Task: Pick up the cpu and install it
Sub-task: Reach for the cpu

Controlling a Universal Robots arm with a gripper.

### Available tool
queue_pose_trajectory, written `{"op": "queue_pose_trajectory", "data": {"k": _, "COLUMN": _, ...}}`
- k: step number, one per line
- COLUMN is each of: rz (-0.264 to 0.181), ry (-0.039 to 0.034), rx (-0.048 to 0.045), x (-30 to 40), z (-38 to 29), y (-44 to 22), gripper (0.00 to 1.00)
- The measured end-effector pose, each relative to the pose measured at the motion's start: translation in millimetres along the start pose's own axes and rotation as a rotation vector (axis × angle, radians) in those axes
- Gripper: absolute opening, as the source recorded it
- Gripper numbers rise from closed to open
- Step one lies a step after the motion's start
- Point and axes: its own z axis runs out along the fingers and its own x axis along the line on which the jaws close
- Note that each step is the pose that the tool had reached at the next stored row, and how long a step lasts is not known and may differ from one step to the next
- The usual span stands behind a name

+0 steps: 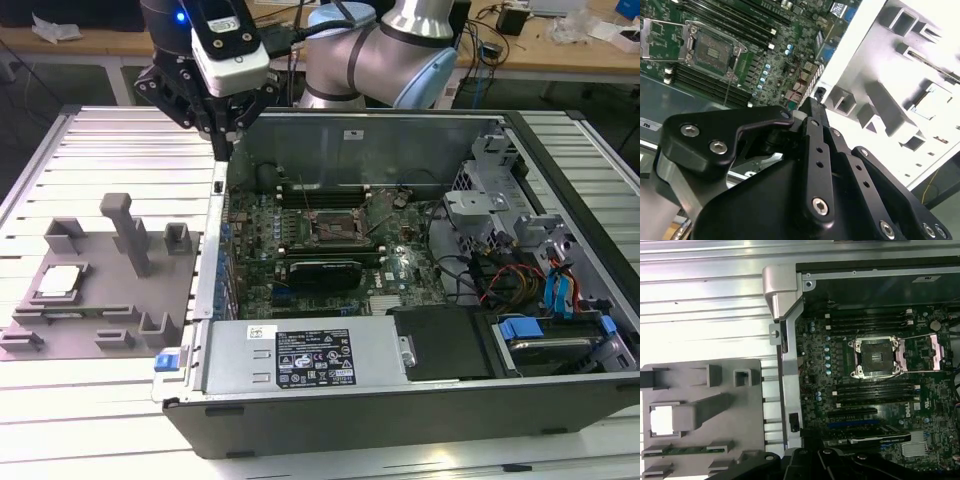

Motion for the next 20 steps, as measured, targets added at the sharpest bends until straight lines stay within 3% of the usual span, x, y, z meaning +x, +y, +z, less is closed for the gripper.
{"op": "queue_pose_trajectory", "data": {"k": 7, "rz": 0.0, "ry": -0.0022, "rx": -0.0002, "x": 11.1, "z": -0.3, "y": 0.7, "gripper": 0.11}}
{"op": "queue_pose_trajectory", "data": {"k": 10, "rz": 0.0, "ry": -0.0047, "rx": -0.0004, "x": 20.8, "z": -0.6, "y": 0.8, "gripper": 0.11}}
{"op": "queue_pose_trajectory", "data": {"k": 20, "rz": -0.001, "ry": -0.0108, "rx": -0.0007, "x": 39.9, "z": -1.2, "y": 0.8, "gripper": 0.11}}
